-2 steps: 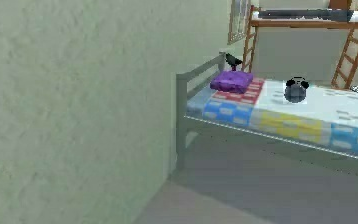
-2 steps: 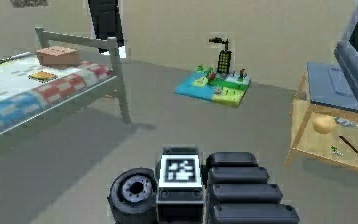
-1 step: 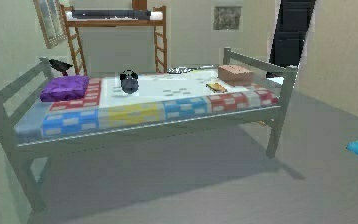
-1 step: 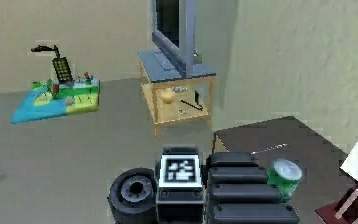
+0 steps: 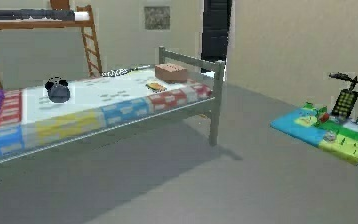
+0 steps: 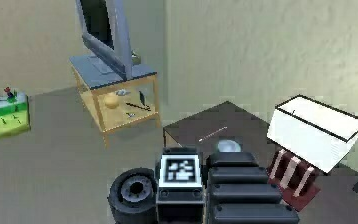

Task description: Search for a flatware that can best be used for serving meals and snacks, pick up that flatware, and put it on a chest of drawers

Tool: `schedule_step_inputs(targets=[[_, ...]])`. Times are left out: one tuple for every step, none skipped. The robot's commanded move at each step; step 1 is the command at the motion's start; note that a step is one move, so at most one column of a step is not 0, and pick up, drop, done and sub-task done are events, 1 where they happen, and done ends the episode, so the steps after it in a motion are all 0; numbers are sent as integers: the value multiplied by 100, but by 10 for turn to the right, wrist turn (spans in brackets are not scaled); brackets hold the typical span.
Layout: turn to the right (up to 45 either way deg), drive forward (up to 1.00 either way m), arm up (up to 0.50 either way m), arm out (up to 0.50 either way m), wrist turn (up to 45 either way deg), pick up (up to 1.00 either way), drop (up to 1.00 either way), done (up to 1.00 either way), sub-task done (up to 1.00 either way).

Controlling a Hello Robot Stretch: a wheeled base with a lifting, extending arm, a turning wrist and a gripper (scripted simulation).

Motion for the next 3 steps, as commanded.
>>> schedule_step_inputs(targets=[[450, 0, 0, 0, 0, 0, 0, 0, 0], [450, 0, 0, 0, 0, 0, 0, 0, 0], [270, 0, 0, 0, 0, 0, 0, 0, 0]])
